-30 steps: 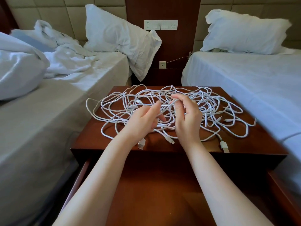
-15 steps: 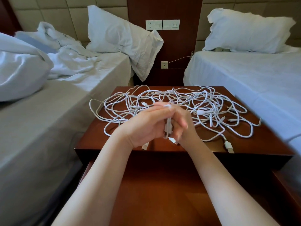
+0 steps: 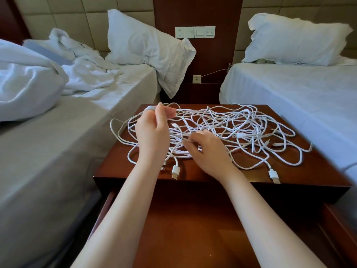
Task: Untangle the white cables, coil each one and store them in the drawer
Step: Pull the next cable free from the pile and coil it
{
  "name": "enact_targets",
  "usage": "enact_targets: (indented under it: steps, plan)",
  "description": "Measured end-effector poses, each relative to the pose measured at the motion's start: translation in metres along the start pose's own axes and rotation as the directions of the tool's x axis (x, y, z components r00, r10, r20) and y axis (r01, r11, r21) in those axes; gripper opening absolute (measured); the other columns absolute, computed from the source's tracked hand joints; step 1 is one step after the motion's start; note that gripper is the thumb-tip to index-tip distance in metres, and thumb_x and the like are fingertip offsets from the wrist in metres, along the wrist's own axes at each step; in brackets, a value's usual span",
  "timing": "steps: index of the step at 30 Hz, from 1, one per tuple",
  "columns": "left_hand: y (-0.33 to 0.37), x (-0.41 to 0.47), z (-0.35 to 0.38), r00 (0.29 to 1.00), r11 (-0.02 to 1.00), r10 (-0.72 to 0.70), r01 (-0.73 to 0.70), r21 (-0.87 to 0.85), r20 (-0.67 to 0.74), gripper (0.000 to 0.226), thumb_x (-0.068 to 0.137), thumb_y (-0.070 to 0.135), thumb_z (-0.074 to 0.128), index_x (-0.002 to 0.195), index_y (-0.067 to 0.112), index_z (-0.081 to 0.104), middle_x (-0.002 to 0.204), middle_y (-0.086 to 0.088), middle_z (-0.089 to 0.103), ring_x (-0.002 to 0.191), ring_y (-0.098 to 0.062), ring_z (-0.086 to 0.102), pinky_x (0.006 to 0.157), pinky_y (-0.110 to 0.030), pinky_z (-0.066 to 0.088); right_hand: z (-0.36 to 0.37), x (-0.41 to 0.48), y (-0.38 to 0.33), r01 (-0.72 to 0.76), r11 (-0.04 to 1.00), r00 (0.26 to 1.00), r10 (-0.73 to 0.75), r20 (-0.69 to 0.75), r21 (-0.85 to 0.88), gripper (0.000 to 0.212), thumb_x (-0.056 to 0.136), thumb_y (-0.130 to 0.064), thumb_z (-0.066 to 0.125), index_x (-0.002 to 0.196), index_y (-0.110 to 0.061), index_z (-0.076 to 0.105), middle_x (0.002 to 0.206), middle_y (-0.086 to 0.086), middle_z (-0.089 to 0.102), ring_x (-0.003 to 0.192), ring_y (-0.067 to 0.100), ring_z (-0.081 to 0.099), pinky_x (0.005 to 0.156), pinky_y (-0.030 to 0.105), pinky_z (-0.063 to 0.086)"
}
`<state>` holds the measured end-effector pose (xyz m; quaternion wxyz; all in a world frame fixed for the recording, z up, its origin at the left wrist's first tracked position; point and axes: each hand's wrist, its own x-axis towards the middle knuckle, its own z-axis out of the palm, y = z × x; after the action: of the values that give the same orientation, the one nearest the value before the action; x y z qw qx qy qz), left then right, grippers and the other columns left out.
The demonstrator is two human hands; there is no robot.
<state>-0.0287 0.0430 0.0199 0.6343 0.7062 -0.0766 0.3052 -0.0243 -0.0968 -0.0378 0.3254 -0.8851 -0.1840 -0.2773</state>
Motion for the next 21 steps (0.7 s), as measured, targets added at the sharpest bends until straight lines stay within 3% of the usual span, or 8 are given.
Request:
enact_targets:
  steps: [2,4,6,9,11,15,17,21]
  plan:
    - [-0.007,-0.004,0.004,0.991,0.973,0.122,-0.108,0.206,-0.058,0.039,0.098,0.018,0.039,0.077,0.006,0.068,0.077,0.001,0.067,0.069,-0.004,0.057,0.070,-0.014,0.037,-0.001,0.000,0.002,-0.010,1.000,0.997,0.010,-0.074,0.004,0.026,0.095,-0.021,0.057,0.070,-0.017,0.049,0.070,-0.006,0.051,0.074,0.015,0.046,0.066,0.029,0.040]
    - [-0.009,-0.005,0.005,0.972,0.935,0.222,-0.191,0.299,-0.075,0.039,0.097,0.018,0.037,0.075,0.001,0.065,0.077,-0.009,0.066,0.068,-0.012,0.051,0.065,-0.014,0.027,-0.003,0.001,0.002,-0.035,0.999,0.992,0.038,-0.124,0.029,0.025,0.096,-0.015,0.053,0.073,-0.019,0.046,0.072,-0.013,0.047,0.077,0.014,0.045,0.067,0.027,0.038]
    - [-0.011,-0.004,0.004,0.959,0.892,0.279,-0.237,0.386,-0.055,0.040,0.096,0.018,0.036,0.073,-0.003,0.060,0.072,-0.016,0.064,0.064,-0.017,0.046,0.063,-0.015,0.024,-0.005,0.001,0.002,-0.131,0.986,0.981,0.144,-0.133,0.102,0.021,0.097,-0.014,0.049,0.076,-0.016,0.049,0.074,-0.014,0.047,0.077,0.012,0.045,0.067,0.023,0.035]
    - [-0.007,-0.005,0.003,0.940,0.796,0.339,-0.268,0.542,-0.032,0.033,0.092,0.010,0.048,0.061,0.000,0.051,0.053,-0.016,0.053,0.047,-0.018,0.031,0.046,-0.024,0.011,-0.007,0.001,0.002,-0.184,0.965,0.958,0.219,-0.183,0.188,0.017,0.099,-0.016,0.047,0.083,-0.015,0.050,0.071,-0.011,0.047,0.068,0.007,0.044,0.061,0.017,0.031]
    - [-0.005,-0.006,0.005,0.939,0.747,0.345,-0.279,0.604,0.007,0.034,0.092,0.009,0.050,0.059,0.002,0.049,0.047,-0.015,0.050,0.040,-0.021,0.029,0.044,-0.015,0.004,-0.009,0.001,0.002,-0.191,0.955,0.949,0.239,-0.204,0.228,0.016,0.101,-0.020,0.046,0.085,-0.019,0.049,0.070,-0.012,0.046,0.064,0.004,0.043,0.058,0.014,0.029]
    - [-0.013,-0.011,0.007,0.967,0.747,0.220,-0.253,0.615,0.130,0.031,0.101,0.016,0.040,0.071,0.007,0.046,0.063,-0.015,0.051,0.058,-0.023,0.036,0.046,-0.027,0.014,-0.012,-0.001,0.000,-0.130,0.951,0.964,0.187,-0.189,0.281,0.016,0.100,-0.029,0.044,0.094,-0.021,0.056,0.076,-0.013,0.055,0.064,-0.001,0.046,0.060,0.011,0.031]
    - [-0.012,-0.009,0.004,0.983,0.758,0.072,-0.165,0.631,0.171,0.037,0.103,0.020,0.034,0.076,0.002,0.051,0.070,-0.011,0.050,0.065,-0.021,0.040,0.052,-0.032,0.018,-0.014,-0.001,-0.002,-0.084,0.946,0.972,0.147,-0.184,0.312,0.014,0.100,-0.025,0.047,0.095,-0.021,0.059,0.080,-0.015,0.058,0.067,-0.003,0.053,0.063,0.007,0.036]
    - [-0.006,-0.002,0.001,0.919,0.890,-0.202,0.027,0.456,0.339,0.043,0.102,0.022,0.033,0.072,0.005,0.058,0.063,-0.005,0.052,0.053,-0.012,0.042,0.047,-0.019,0.032,-0.014,-0.001,-0.001,-0.119,0.909,0.967,0.197,-0.160,0.399,0.018,0.100,-0.020,0.049,0.102,-0.016,0.066,0.085,-0.017,0.062,0.074,-0.008,0.057,0.064,0.007,0.041]
